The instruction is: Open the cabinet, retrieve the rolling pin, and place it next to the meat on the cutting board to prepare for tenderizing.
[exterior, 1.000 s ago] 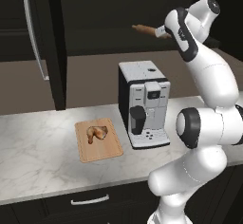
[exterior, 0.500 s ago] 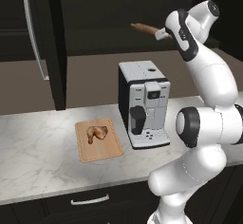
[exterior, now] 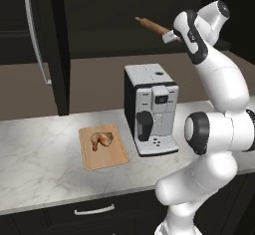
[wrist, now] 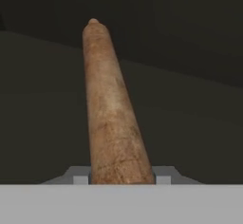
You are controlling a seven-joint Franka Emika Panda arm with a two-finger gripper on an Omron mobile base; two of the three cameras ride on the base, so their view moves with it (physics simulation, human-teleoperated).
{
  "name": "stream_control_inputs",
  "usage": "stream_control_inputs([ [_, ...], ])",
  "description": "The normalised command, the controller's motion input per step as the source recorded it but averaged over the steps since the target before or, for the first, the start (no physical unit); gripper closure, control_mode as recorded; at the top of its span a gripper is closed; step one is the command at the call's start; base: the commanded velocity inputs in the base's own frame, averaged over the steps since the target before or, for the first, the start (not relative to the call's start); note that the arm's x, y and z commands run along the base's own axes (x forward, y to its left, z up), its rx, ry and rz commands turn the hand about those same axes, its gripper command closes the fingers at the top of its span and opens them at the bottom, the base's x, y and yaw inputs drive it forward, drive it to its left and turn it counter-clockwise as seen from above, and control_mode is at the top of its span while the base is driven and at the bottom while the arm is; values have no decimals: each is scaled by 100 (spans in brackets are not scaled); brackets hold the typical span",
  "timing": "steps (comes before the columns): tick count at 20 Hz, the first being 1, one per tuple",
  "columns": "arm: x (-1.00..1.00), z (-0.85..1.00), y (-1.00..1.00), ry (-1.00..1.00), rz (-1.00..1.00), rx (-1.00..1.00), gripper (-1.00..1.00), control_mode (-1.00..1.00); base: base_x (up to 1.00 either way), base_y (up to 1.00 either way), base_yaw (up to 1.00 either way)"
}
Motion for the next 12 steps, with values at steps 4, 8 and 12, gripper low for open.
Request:
stream_control_inputs([
  [4,-47,-2,0,-11,3,1,100,-100,0,0,0],
  [8,-80,0,8,-20,8,0,100,-100,0,0,0],
  [12,-94,0,20,-19,11,0,100,-100,0,0,0],
])
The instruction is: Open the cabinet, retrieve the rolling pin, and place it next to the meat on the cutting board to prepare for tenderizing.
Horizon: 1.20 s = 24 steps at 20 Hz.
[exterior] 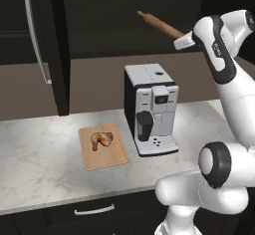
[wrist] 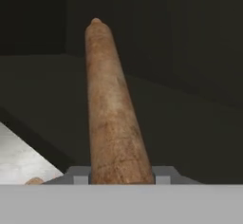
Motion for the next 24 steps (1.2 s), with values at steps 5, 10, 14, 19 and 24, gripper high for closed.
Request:
stream_control_inputs([
  [5,-99,0,29,-12,11,0,100,-100,0,0,0],
  [10,-99,0,36,-4,10,0,100,-100,0,0,0],
  [14,-99,-3,40,0,11,-1,100,-100,0,0,0],
  [19,-81,-16,50,2,12,-7,100,-100,0,0,0],
  [24,-54,-40,63,6,13,-14,100,-100,0,0,0],
])
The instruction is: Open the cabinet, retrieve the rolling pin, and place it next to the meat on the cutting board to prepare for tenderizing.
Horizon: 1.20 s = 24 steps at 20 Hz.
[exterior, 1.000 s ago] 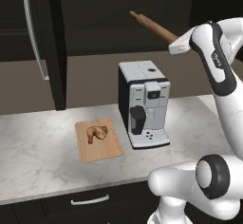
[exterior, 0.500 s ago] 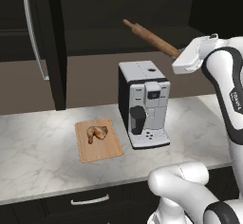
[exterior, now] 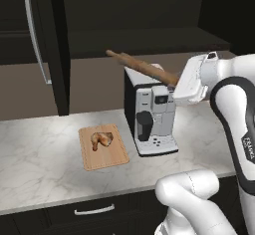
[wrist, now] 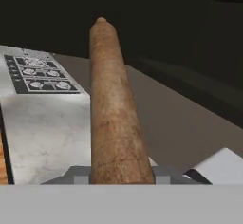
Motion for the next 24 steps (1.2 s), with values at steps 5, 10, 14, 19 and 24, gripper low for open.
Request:
stream_control_inputs([
  [5,-32,-65,61,7,13,-22,100,-100,0,0,0],
  [10,-19,-65,45,4,7,-21,100,-100,0,0,0],
  [14,-15,-57,33,2,3,-18,100,-100,0,0,0],
  [19,4,-54,21,6,1,-13,100,-100,0,0,0],
  [24,37,-49,19,12,0,-5,100,-100,0,0,0],
])
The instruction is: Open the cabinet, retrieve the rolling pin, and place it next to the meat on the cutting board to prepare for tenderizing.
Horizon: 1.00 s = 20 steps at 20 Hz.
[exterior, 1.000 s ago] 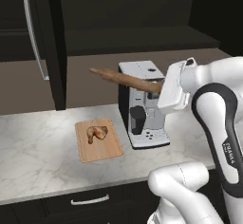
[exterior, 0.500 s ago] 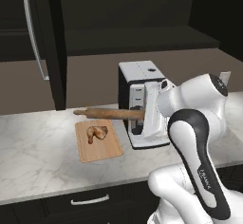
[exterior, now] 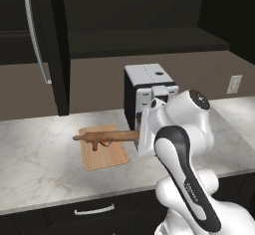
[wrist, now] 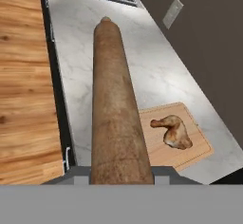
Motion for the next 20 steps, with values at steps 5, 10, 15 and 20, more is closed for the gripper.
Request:
stream_control_inputs([
  [5,41,-48,18,12,0,-3,100,-100,0,0,0],
  [10,34,-50,13,8,0,-1,100,-100,0,0,0],
  [15,38,-44,12,7,0,0,100,-100,0,0,0],
  [20,41,-40,12,6,0,0,100,-100,0,0,0],
])
